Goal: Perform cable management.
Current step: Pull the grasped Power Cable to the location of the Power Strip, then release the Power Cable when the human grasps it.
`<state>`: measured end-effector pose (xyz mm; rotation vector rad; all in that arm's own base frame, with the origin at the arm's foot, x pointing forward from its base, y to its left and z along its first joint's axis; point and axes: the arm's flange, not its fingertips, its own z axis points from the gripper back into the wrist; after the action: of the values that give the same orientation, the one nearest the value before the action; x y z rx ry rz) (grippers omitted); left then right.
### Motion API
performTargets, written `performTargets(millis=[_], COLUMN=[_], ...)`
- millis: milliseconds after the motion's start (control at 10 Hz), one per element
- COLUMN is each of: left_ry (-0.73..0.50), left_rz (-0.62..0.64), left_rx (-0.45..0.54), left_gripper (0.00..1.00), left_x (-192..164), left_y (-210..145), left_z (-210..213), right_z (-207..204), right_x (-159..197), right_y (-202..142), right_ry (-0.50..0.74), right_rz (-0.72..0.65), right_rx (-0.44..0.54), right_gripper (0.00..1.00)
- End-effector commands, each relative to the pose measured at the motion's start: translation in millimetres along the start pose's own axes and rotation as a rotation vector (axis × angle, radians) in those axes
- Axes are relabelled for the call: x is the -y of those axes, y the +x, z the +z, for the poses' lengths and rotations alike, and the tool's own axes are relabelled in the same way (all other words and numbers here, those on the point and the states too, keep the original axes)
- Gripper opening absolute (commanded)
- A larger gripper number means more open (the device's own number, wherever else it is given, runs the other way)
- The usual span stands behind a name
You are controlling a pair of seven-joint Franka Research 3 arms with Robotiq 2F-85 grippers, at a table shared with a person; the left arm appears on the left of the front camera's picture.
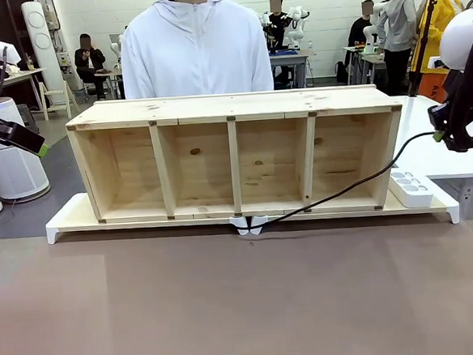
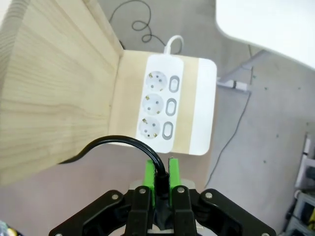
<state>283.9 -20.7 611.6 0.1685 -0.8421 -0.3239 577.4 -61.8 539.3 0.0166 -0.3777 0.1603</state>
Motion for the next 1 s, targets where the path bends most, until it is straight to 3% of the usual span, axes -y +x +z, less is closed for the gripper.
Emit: performTargets(millis=[0,400,500,900], left_ry=[0.008,0.008,0.008,0.008], left_rz=[-0.003,-0.003,-0.003,-0.003], left_rx=[0.007,0.007,0.007,0.007], left_gripper=[1.00,1.00,1.00,1.00], left_x=[0.3,0.3,0.3,0.3], left_y=[1.4,1.4,1.4,1.4], left_z=[-2.0,-2.0,-2.0,-2.0], right_z=[-2.0,-7.0,-12.2,-12.2], right_x=[2.0,2.4,-1.0,-1.0], right_y=[18.8,24.7,14.8,14.8], right_ry=[0.023,0.003,0.011,0.011], right_rz=[-0.030,-0.066,-0.005,-0.005], right_rx=[-0.005,-0.001,-0.024,-0.024], right_gripper=[0.14,0.14,0.14,0.14])
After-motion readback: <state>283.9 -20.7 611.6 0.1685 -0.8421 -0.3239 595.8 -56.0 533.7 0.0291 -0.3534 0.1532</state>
